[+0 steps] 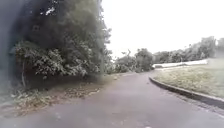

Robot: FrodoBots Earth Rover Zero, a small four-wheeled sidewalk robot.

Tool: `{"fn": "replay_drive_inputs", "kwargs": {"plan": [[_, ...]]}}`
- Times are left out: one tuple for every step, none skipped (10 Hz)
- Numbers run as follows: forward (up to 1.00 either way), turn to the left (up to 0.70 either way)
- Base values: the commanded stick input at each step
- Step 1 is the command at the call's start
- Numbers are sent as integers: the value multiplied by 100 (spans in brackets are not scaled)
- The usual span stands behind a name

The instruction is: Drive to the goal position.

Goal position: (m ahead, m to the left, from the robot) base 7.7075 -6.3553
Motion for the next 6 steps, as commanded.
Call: {"fn": "replay_drive_inputs", "kwargs": {"plan": [[45,0],[45,0],[45,0],[45,0],[45,0],[45,0]]}}
